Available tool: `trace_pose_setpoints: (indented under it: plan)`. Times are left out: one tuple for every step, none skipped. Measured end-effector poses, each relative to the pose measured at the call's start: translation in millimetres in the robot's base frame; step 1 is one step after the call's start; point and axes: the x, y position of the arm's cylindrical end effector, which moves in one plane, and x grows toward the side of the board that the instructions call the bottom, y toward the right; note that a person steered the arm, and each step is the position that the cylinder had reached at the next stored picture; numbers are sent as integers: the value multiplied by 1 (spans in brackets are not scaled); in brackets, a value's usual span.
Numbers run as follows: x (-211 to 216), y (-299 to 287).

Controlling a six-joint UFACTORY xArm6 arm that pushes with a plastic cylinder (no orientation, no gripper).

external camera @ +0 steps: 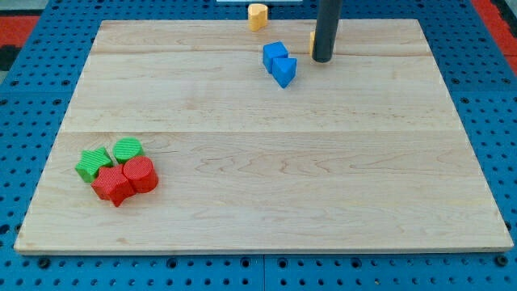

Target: Move arm away from the yellow hexagon

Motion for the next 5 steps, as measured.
trace_pose_setpoints:
  plan:
    - [-1,32]
    - [-36,6]
    - [-66,-51]
    - [-75,-76]
    - [-68,-57]
